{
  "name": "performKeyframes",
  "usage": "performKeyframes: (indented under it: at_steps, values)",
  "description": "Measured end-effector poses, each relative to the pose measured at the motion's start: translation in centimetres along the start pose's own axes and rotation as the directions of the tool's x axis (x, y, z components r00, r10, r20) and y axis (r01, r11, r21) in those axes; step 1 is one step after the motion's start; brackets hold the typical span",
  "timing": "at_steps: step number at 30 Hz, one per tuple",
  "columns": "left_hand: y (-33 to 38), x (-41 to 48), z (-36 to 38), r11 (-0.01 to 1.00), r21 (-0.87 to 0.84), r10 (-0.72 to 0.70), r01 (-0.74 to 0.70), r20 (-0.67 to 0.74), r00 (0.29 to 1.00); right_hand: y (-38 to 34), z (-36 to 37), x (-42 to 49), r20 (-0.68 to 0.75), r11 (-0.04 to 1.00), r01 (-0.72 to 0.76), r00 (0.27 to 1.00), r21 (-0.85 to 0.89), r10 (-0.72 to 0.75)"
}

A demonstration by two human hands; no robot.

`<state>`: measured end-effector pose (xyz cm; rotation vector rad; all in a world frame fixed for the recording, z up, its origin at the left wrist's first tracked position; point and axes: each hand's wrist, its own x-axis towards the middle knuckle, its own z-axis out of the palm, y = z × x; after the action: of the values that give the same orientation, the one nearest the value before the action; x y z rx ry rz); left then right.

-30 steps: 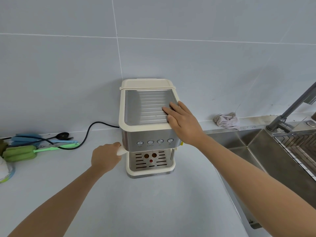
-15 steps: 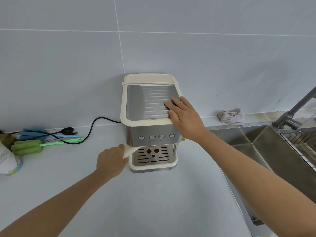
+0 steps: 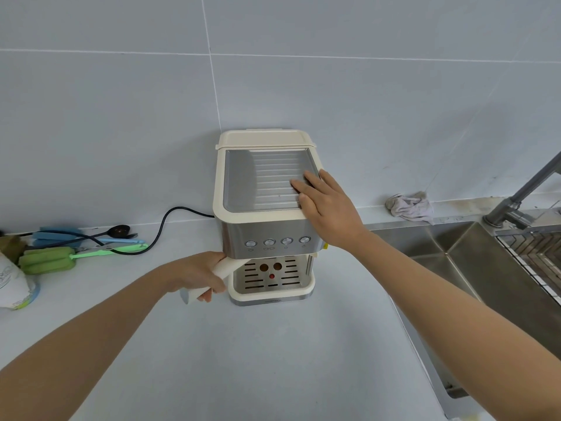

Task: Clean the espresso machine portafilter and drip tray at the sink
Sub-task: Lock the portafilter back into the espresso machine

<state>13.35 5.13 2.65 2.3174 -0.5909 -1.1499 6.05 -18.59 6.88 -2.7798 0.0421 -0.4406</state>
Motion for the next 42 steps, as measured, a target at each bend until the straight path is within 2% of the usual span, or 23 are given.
performKeyframes:
  at_steps: [6, 14, 23, 32, 42]
  values:
    - [-0.5, 0.3, 0.3, 0.997, 0.059, 0.06, -0.056, -0.073, 0.996, 0.4, 0.1, 0.1, 0.01, 1.0, -0.006, 1.0, -0.002, 0.006]
    - [-0.7, 0.4, 3.2, 0.998, 0.026, 0.061, -0.057, -0.225, 0.973, 0.1, 0.1, 0.0, -0.007, 1.0, 0.01, 1.0, -0.012, -0.01]
    - [1.4, 0.2, 7.7, 0.987, -0.157, -0.089, 0.034, -0.359, 0.929, 0.4, 0.5, 0.2, -0.012, 0.999, -0.035, 0.999, 0.004, 0.035]
    - [3.5, 0.6, 10.7, 0.947, -0.316, -0.21, 0.065, -0.45, 0.868, -0.5, -0.1, -0.1, -0.042, 0.997, 0.046, 0.998, -0.059, -0.048]
    - [6.6, 1.2, 13.4, 0.904, -0.399, -0.361, 0.153, -0.522, 0.773, -0.4, 0.6, 0.0, -0.236, 0.99, 0.119, 0.962, -0.078, -0.134]
